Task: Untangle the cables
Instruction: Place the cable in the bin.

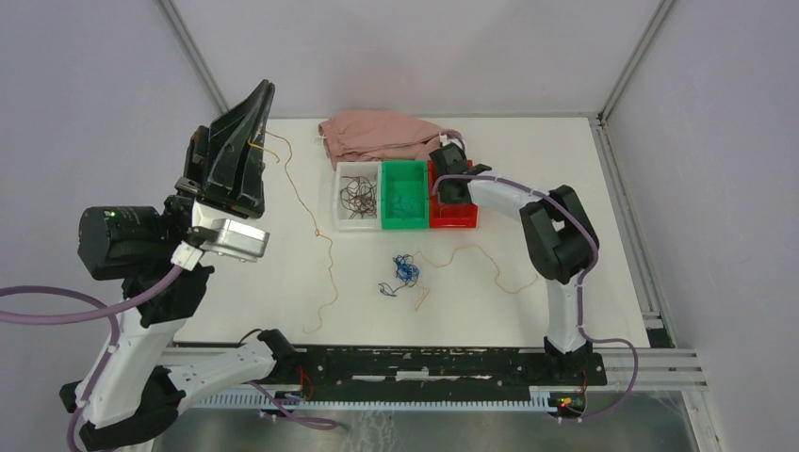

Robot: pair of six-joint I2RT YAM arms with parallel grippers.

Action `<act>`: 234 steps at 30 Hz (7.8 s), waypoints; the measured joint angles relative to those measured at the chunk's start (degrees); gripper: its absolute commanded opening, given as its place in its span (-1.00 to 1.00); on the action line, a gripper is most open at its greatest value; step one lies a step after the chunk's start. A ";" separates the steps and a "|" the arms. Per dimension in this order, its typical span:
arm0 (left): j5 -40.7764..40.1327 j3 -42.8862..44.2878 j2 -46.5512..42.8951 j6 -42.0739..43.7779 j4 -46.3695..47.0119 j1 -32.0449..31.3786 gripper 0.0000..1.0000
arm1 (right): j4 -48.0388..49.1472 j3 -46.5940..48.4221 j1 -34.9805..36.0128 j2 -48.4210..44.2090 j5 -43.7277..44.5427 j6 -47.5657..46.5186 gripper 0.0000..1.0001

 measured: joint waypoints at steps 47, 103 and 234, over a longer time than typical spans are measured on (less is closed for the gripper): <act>-0.44 -3.93 0.37 -19.87 -5.05 0.00 -0.94 | 25.24 -4.17 22.86 -29.68 -36.87 -1.01 -0.99; -1.75 -11.85 32.46 -47.47 -0.74 7.37 -0.94 | 16.61 -9.84 -13.77 -30.10 -10.34 -1.68 -0.99; 19.61 7.85 58.36 -23.30 -43.71 11.56 0.67 | -1.79 -20.87 -13.31 -34.69 -26.62 15.34 0.40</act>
